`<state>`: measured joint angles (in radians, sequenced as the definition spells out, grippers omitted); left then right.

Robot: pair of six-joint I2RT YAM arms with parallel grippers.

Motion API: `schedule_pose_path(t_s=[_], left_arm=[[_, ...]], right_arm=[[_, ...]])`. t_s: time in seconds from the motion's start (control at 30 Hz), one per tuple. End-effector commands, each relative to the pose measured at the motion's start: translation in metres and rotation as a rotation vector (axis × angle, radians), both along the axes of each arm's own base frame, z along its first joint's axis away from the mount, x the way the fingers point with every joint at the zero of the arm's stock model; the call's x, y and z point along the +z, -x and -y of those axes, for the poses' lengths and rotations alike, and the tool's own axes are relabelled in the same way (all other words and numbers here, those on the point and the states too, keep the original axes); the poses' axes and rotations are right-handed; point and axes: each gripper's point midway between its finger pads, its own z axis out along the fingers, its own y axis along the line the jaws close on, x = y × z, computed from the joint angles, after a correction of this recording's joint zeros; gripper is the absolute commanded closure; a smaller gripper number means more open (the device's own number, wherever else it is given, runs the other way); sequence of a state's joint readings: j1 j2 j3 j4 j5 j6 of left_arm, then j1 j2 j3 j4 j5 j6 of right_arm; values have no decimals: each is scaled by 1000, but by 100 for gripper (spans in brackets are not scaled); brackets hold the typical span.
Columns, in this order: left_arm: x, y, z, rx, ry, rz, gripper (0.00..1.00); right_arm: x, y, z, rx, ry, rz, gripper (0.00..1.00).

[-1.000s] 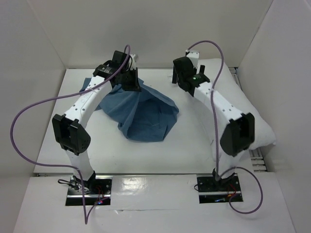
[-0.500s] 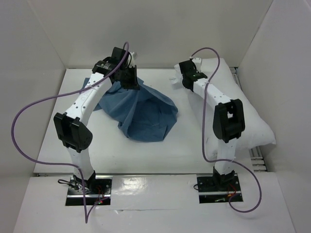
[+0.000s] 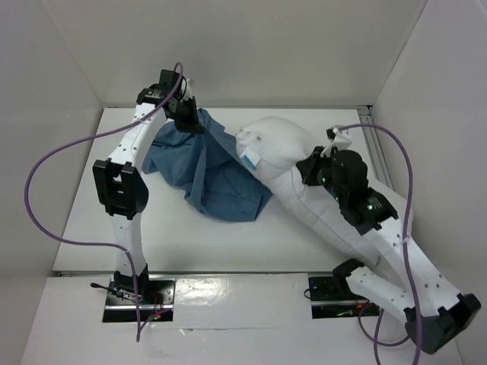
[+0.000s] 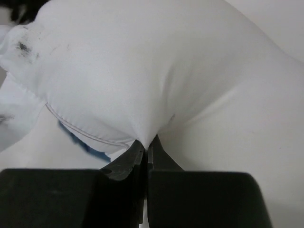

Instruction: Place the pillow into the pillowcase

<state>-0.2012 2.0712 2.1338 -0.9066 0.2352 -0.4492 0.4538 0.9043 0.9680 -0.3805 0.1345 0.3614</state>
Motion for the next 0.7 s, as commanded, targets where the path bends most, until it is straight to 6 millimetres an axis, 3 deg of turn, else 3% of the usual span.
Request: schedule_pose_path(t_s=[0.0, 0.03, 0.1, 0.13, 0.2, 0.3, 0.33, 0.37, 0.4, 0.5, 0.67], left_arm=[[4, -2, 6, -5, 56, 7, 100], [7, -9, 1, 5, 63, 43, 100], [4, -9, 3, 6, 75, 37, 100], [13, -11, 5, -1, 86, 56, 100], [10, -13, 2, 2, 91, 40, 100], [18, -15, 4, -4, 101, 58, 100], [18, -15, 4, -5, 101, 58, 100], [19, -14, 6, -12, 110, 56, 100], [22, -11, 7, -19, 117, 58, 100], [24, -4, 4, -19, 105, 57, 100], [33, 1, -1, -14, 86, 76, 100]], right_arm=[[31, 34, -29, 157, -163, 96, 100], [18, 47, -33, 186, -160, 54, 100], [19, 63, -33, 216, -175, 51, 100], [15, 68, -37, 243, -172, 30, 100], [2, 81, -43, 308, -140, -20, 100], [-31, 88, -59, 411, -80, -147, 96], [-43, 85, -64, 430, -53, -201, 80], [-43, 88, -71, 468, -33, -216, 37], [-41, 87, -75, 478, -30, -219, 29], [-29, 84, -86, 506, 6, -172, 14], [-24, 81, -103, 492, 50, -157, 14]])
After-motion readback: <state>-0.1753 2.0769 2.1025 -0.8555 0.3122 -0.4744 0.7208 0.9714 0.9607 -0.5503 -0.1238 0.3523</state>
